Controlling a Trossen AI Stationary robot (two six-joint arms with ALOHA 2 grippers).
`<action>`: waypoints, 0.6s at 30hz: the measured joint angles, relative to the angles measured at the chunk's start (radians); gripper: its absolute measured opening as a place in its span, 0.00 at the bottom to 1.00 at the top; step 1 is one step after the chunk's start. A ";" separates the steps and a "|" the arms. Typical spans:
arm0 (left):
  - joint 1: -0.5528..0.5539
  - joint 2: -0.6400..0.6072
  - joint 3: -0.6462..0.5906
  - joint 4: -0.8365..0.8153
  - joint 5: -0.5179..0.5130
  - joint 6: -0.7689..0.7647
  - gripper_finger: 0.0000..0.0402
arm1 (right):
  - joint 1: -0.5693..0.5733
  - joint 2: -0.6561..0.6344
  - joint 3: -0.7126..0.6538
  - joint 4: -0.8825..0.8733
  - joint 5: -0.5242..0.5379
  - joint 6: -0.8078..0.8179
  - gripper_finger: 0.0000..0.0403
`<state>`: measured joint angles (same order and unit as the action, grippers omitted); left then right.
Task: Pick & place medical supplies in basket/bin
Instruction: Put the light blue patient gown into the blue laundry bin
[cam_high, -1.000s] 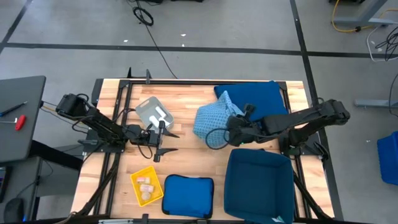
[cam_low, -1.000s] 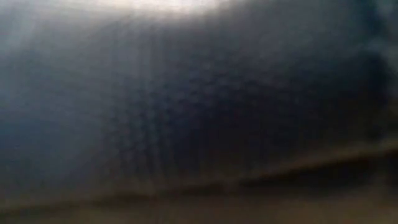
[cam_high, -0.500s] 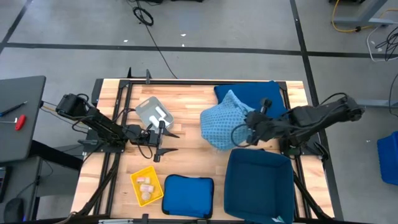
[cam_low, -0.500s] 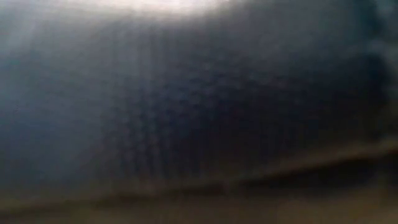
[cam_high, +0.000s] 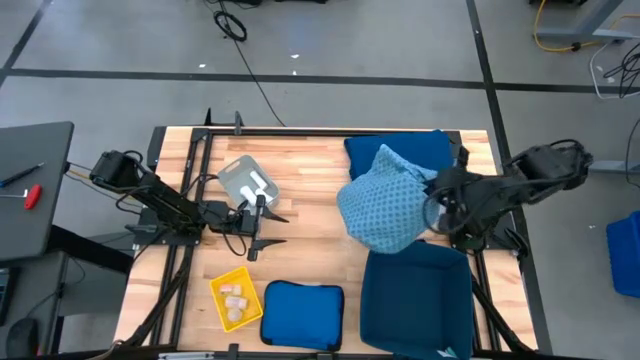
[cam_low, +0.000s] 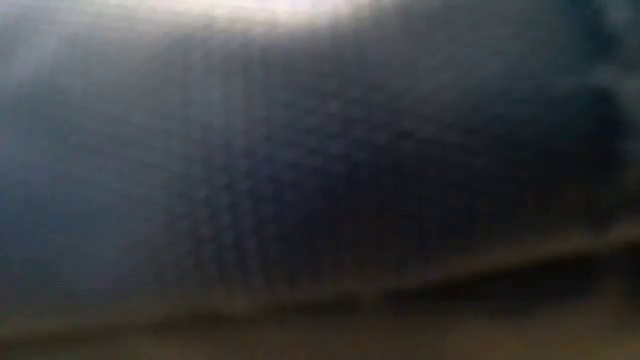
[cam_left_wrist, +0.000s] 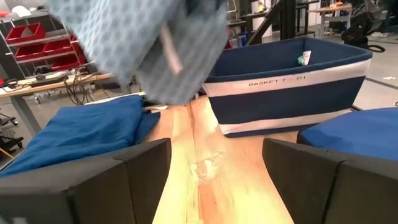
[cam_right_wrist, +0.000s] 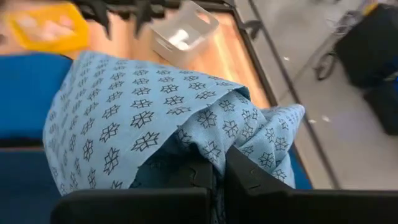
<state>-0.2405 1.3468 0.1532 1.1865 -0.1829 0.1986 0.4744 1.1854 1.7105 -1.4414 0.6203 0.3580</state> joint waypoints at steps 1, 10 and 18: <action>0.000 0.000 0.000 0.000 0.000 0.000 0.64 | 0.012 0.005 0.026 -0.014 -0.017 0.013 0.02; 0.000 0.000 0.000 0.001 0.000 -0.007 0.64 | 0.123 0.077 0.083 -0.131 -0.194 0.279 0.02; 0.000 0.000 0.000 0.002 0.000 -0.010 0.64 | 0.219 0.183 0.083 -0.130 -0.307 0.459 0.02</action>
<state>-0.2405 1.3468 0.1532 1.1881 -0.1825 0.1882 0.6930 1.3686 1.7931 -1.5711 0.3133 0.8170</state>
